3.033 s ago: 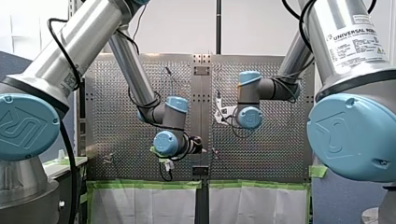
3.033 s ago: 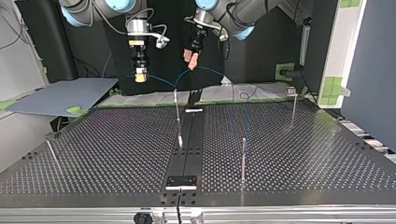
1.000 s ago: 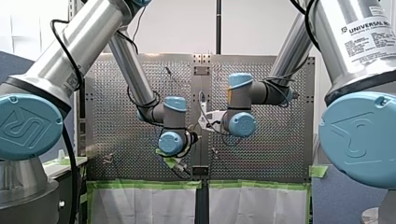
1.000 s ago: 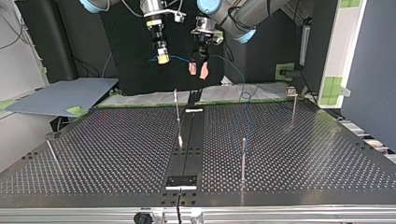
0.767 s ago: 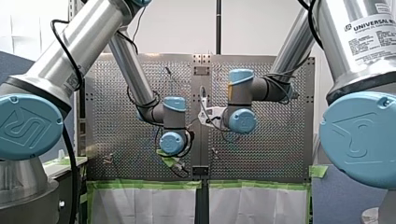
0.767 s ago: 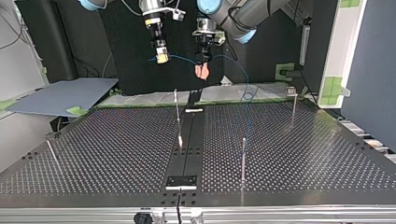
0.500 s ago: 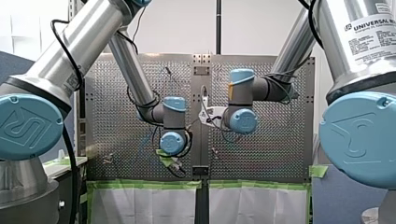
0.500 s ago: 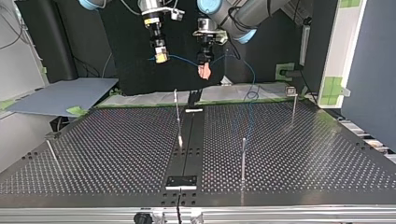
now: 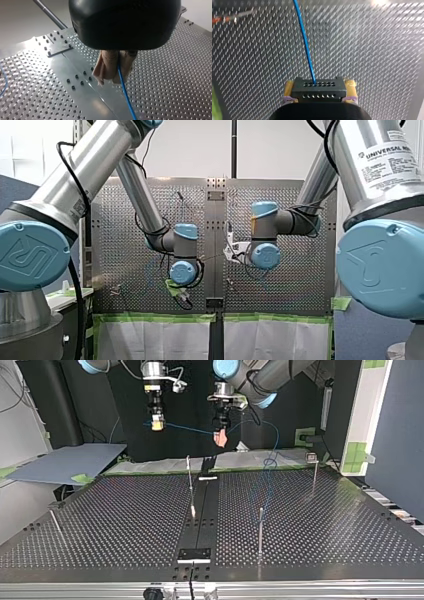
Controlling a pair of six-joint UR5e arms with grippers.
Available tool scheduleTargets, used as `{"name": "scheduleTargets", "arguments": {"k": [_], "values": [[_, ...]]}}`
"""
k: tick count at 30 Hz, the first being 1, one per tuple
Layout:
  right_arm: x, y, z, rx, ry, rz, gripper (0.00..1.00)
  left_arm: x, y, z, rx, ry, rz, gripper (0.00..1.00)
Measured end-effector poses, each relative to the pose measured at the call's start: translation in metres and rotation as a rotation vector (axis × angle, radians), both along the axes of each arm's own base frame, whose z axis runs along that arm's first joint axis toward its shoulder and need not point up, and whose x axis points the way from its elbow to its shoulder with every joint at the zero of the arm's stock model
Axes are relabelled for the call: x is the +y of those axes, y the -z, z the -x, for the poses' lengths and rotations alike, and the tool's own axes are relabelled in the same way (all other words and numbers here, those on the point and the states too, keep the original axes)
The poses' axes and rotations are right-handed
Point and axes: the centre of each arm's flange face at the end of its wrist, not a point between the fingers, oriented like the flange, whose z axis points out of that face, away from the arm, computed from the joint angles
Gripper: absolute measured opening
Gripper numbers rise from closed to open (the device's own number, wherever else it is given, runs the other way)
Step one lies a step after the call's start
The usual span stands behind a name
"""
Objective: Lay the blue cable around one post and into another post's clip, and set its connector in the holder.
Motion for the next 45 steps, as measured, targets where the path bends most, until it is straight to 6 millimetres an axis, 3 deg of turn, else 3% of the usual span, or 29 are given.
{"name": "scheduleTargets", "arguments": {"k": [8,20,38,45], "values": [[-0.026,0.034,0.022,0.019,0.064,-0.056,0.2,-0.008,-0.005,-0.009,-0.033,0.063,-0.058,0.13],[-0.06,0.048,0.05,0.009,0.069,-0.081,0.2,-0.02,-0.009,-0.021,-0.041,0.133,-0.163,0.13],[-0.123,0.071,0.093,-0.016,0.154,-0.069,0.2,-0.023,0.038,-0.037,0.019,0.149,-0.348,0.13],[-0.139,0.083,0.092,-0.017,0.156,-0.076,0.2,-0.033,0.057,-0.048,0.042,0.172,-0.39,0.13]]}}
